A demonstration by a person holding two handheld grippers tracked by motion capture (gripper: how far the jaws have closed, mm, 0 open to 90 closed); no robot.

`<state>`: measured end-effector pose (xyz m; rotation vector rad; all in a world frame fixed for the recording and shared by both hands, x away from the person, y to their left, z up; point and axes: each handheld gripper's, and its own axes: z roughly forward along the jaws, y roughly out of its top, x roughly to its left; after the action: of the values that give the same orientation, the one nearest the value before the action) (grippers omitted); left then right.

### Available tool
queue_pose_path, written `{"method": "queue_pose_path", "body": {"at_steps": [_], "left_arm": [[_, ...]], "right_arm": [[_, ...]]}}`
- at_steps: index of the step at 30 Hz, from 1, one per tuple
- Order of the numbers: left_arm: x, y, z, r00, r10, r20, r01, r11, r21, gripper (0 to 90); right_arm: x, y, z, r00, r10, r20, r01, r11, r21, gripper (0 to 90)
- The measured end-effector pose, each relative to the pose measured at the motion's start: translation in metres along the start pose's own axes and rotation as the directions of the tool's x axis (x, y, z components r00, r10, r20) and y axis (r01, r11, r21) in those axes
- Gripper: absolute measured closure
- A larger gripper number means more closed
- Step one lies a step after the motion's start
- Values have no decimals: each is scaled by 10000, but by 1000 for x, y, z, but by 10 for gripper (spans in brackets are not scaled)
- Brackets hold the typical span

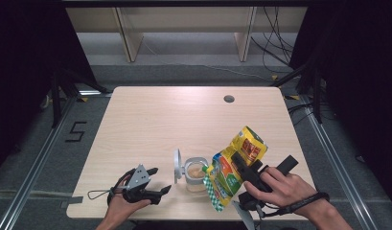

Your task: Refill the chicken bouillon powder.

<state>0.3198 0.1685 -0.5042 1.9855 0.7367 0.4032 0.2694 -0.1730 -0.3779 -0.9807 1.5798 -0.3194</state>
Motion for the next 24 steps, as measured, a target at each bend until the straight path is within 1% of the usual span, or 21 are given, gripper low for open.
{"method": "queue_pose_path", "body": {"at_steps": [3, 4, 7, 8, 9, 10, 11, 13, 14, 16, 18, 19, 21, 22, 24], "left_arm": [[0, 0, 0, 10000, 7, -49, -8, 10000, -47, 212], [-1, -1, -1, 9999, 55, -95, -55, 10000, 33, 212], [-1, -1, -1, 10000, 19, -76, -19, 10000, 21, 212], [-1, -1, -1, 9999, 76, -138, -76, 10000, 51, 212], [-1, 0, -1, 9998, 190, -95, -190, 9998, 0, 212], [-1, 0, -1, 9996, 254, -144, -252, 9996, 84, 212], [0, 0, 0, 9995, 294, -66, -294, 9996, 59, 213], [-2, -1, 0, 10000, 43, -35, -42, 10000, 29, 213], [-1, 0, 0, 9995, 317, 11, -317, 9995, 63, 213], [0, 0, 0, 9995, 324, -12, -324, 9995, 60, 213], [-1, 0, 0, 9996, 281, -23, -280, 9996, 25, 213], [0, 0, 0, 9996, 268, -22, -268, 9996, 27, 213], [0, 0, 0, 9995, 297, -75, -296, 9995, 63, 212], [-2, -1, 0, 10000, -41, -79, 41, 10000, 16, 213], [-2, -1, 0, 10000, 10, -24, -10, 10000, 22, 213]], "right_arm": [[0, 1, 1, 9999, -94, 52, 94, 10000, -32, 622], [-1, 1, 1, 10000, -57, -3, 57, 10000, -16, 622], [-2, 1, 2, 9999, -115, -25, 115, 9999, -66, 623], [-3, 1, 2, 9997, -229, 17, 229, 9997, -112, 624], [-3, 1, 2, 9997, -229, 17, 229, 9997, -112, 624], [-4, 1, 2, 9996, -265, 34, 265, 9996, -123, 624], [-3, 1, 2, 9999, -117, 51, 117, 9999, -67, 624], [-3, 1, 1, 10000, -27, 65, 27, 10000, -27, 624], [-4, 1, 1, 10000, -73, 61, 73, 10000, -32, 624], [-4, 1, 1, 9999, -38, 128, 37, 10000, 14, 624], [-4, 1, 2, 10000, -55, 71, 55, 10000, 4, 624], [-4, 2, 2, 9999, -167, 29, 167, 9998, -58, 624], [-4, 2, 2, 9999, -143, 16, 143, 9999, -87, 624], [-4, 2, 3, 9999, -159, 25, 159, 9998, -86, 624], [-5, 3, 3, 9999, -158, 34, 158, 9998, -98, 625]]}}
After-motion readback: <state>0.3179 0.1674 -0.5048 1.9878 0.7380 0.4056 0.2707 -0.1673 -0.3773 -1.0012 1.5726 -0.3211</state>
